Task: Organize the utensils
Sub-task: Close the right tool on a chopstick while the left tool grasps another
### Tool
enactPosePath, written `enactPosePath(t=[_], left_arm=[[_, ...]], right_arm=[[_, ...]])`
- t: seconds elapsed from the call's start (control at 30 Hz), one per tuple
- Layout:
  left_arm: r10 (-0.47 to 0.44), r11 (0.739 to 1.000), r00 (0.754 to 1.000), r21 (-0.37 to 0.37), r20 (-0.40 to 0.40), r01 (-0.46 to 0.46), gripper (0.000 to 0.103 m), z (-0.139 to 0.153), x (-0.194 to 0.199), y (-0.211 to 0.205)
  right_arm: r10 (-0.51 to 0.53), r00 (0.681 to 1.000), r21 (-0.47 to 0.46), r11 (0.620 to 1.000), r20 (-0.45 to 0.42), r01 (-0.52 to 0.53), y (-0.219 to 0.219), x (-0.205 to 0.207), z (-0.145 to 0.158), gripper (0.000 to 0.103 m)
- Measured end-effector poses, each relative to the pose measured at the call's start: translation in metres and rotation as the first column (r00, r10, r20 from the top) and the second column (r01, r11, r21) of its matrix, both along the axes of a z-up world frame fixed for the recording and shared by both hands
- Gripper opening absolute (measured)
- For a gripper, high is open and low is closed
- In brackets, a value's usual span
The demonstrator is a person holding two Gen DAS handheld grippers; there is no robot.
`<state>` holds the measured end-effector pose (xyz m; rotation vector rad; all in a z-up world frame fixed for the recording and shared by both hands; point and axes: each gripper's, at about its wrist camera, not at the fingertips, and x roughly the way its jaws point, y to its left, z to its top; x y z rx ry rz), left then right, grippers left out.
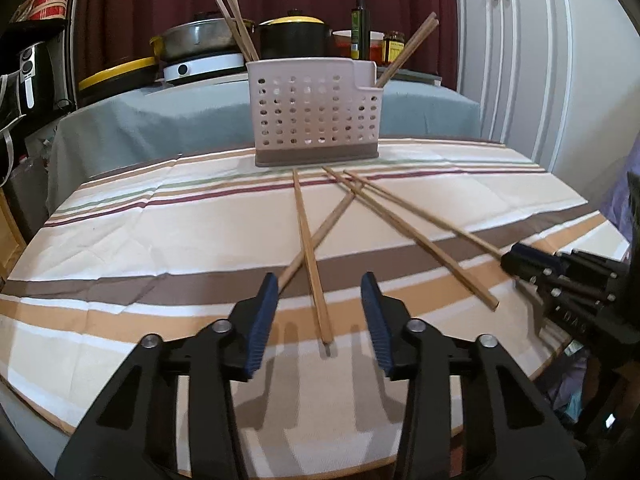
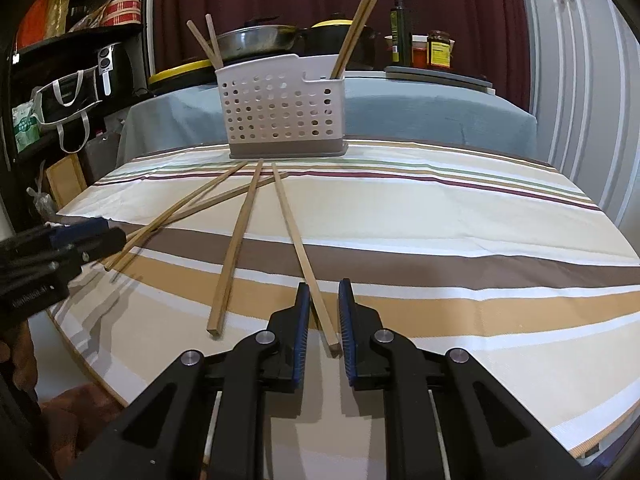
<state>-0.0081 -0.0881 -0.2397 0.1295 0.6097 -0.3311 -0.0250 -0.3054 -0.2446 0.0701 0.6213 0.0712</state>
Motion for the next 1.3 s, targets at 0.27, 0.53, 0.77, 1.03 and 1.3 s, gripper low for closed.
enactPosePath(t=[0.27,0.53,0.77,1.03,1.3], left_arm=[[0.018,1.000,0.999,0.010,-0.034,-0.018,0.022,-0.011,0.002,-0.001],[0.040,0.999,0.998,0.000,-0.041,-0.040,0.013,-0.016,0.005,0.002],[0.050,0.999,0.998,-0.011,-0.028,-0.050,0.007,-0.015,0.005,0.006],[0.049,0.999,0.999,-0.013,0.004,-0.049,0.007,-0.008,0.002,0.009],[0.043,0.999,0.999,-0.013,0.027,-0.042,0.007,-0.004,-0.001,0.011]], right_arm=[[0.001,1.000,0.014,1.000,0.010,-0.001,-0.003,-0.001,-0.002,0.016],[0.003,1.000,0.012,1.000,0.011,-0.003,-0.003,-0.002,-0.003,0.016],[0.005,1.000,0.007,1.000,0.013,-0.005,-0.001,-0.003,-0.002,0.016],[0.011,1.000,0.008,1.000,0.016,-0.011,0.000,-0.004,-0.003,0.016],[0.031,0.999,0.020,0.999,0.022,-0.031,0.001,-0.005,-0.003,0.008]])
